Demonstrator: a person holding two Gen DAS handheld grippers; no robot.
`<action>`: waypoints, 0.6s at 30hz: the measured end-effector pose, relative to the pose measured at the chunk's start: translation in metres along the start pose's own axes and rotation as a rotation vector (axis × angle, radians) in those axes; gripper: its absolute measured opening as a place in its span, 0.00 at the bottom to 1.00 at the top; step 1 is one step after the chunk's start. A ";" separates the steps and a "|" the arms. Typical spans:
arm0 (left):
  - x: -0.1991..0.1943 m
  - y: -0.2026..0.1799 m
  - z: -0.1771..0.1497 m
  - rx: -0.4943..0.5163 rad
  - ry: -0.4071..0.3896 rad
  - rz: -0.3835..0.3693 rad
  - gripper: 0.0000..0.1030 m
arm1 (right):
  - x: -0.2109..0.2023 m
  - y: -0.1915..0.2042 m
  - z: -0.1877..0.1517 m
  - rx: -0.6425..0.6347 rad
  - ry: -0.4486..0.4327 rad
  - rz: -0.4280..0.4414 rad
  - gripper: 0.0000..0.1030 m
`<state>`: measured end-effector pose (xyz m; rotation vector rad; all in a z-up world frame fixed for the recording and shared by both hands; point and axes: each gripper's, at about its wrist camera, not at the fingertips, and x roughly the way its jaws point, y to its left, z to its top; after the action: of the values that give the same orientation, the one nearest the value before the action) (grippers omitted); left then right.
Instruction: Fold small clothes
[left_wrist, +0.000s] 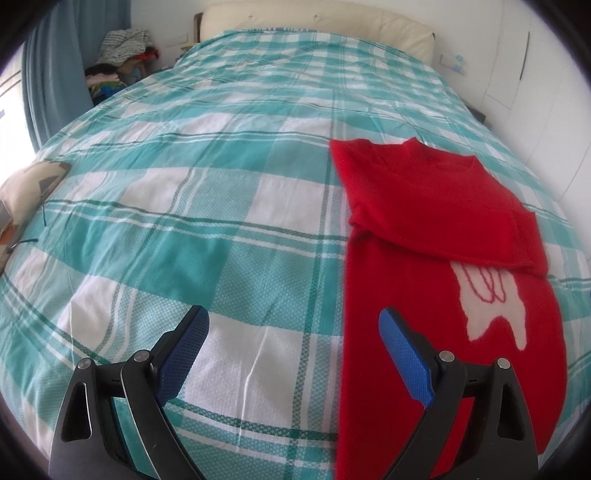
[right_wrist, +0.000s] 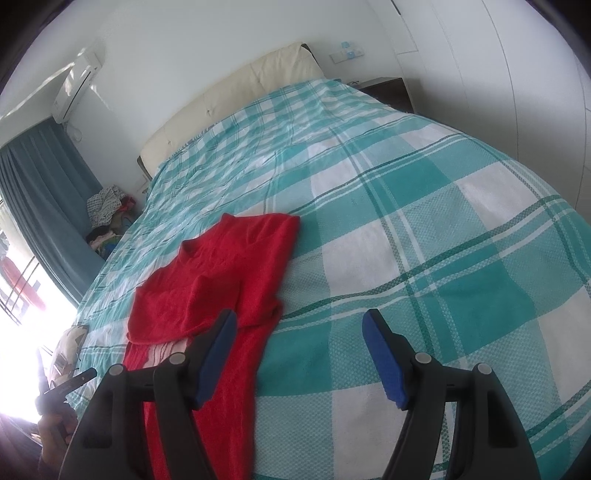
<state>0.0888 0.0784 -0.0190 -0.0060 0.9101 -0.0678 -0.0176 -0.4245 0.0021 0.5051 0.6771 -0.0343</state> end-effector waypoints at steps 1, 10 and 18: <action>0.001 -0.001 -0.001 0.008 0.000 0.009 0.92 | 0.000 0.000 0.000 -0.001 0.002 0.003 0.68; 0.006 -0.002 0.000 0.002 0.017 0.016 0.92 | 0.004 0.002 -0.001 -0.004 0.015 0.014 0.68; 0.007 0.000 -0.001 -0.008 0.016 0.023 0.92 | 0.006 0.007 -0.002 -0.023 0.023 0.013 0.68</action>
<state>0.0926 0.0783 -0.0252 -0.0026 0.9266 -0.0433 -0.0129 -0.4164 0.0003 0.4882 0.6963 -0.0084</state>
